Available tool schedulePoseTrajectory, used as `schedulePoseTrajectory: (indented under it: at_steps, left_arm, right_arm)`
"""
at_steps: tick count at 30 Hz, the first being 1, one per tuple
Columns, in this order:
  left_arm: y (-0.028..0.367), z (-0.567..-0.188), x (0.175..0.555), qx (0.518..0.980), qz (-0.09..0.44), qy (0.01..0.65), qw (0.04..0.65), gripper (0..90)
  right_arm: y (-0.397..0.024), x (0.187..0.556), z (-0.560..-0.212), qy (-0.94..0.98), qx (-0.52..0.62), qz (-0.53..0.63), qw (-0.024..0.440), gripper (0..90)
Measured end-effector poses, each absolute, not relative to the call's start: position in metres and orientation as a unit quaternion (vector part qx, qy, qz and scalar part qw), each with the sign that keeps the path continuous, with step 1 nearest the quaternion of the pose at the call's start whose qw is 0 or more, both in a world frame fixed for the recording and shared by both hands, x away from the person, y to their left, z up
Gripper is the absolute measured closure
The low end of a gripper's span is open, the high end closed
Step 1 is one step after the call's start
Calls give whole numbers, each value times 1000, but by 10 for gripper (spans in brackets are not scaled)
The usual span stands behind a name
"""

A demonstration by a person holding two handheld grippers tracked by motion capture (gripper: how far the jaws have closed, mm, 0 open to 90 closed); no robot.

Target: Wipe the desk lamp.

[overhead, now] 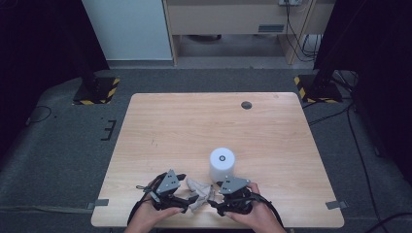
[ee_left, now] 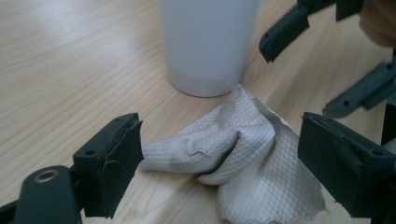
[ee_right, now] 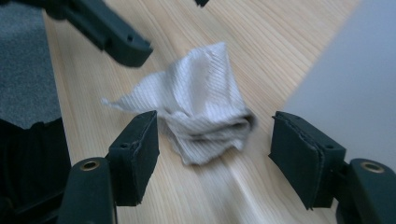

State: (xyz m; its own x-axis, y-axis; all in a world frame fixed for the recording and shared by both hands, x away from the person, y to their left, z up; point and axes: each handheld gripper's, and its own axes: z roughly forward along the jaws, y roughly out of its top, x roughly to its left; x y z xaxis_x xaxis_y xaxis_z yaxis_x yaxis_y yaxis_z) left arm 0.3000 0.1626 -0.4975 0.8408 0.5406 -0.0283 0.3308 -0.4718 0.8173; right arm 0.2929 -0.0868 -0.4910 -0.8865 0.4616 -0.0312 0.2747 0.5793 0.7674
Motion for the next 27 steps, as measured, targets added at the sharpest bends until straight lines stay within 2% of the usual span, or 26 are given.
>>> schedulePoseTrajectory:
  at_steps: [4, 6, 13, 17, 18, 22, 27]
  left_arm:
    - [150, -507, 303, 869, 106, 239, 421, 154]
    - [148, -509, 304, 872, 108, 237, 414, 208]
    - [149, -518, 311, 889, 91, 238, 380, 568]
    - [151, -518, 318, 882, 75, 252, 391, 724]
    - [152, -517, 320, 879, 76, 258, 394, 749]
    - [162, -511, 322, 866, 91, 278, 406, 755]
    - [172, -503, 324, 851, 104, 292, 424, 754]
  right_arm:
    - [-102, 292, -485, 879, 218, 406, 124, 311]
    - [-109, 293, -482, 875, 225, 410, 127, 301]
    - [-137, 296, -471, 856, 251, 428, 148, 250]
    - [-144, 300, -469, 844, 259, 437, 171, 165]
    - [-143, 304, -469, 840, 266, 438, 179, 109]
    - [-141, 314, -470, 833, 274, 444, 185, 59]
    - [-134, 336, -469, 818, 288, 466, 175, 40]
